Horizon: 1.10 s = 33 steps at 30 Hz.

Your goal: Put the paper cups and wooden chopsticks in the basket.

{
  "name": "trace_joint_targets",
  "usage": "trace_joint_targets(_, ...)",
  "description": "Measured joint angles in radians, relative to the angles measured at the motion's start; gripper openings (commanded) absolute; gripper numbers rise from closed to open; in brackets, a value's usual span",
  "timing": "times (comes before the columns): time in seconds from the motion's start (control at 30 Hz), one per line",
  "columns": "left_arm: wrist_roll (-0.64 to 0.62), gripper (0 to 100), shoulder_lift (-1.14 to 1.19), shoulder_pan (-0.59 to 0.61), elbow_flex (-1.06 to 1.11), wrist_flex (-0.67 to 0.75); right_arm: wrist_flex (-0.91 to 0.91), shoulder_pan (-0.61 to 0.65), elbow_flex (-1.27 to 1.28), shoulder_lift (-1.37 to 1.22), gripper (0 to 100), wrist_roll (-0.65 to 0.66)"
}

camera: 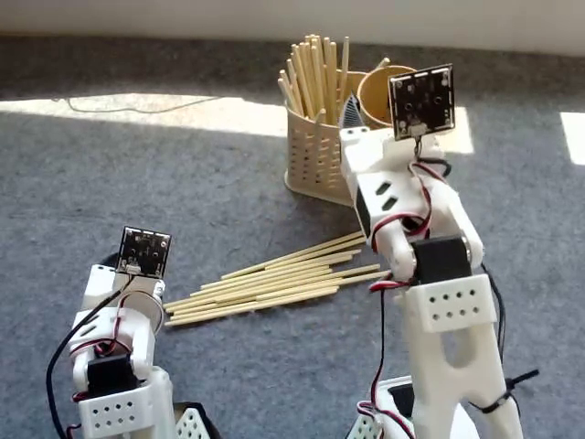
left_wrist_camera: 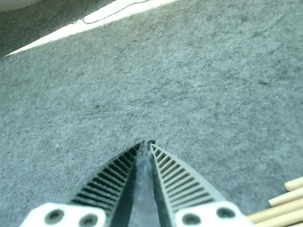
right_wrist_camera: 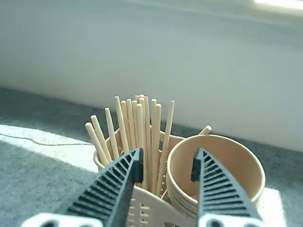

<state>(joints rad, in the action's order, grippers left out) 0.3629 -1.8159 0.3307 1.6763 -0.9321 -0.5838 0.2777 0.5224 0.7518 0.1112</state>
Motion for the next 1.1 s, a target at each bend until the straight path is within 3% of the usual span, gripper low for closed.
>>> trace_joint_targets(0.07,0.000,4,0.000,0.000,0.000,0.000,-0.064,0.000,0.000,0.044,0.0,0.000)
trace_joint_targets(0.37,0.000,4,0.000,0.000,0.000,0.000,-0.287,0.000,0.095,0.210,0.5,0.000)
trace_joint_targets(1.1,0.000,4,0.000,0.000,0.000,0.000,-0.290,0.000,0.783,0.967,0.5,0.002)
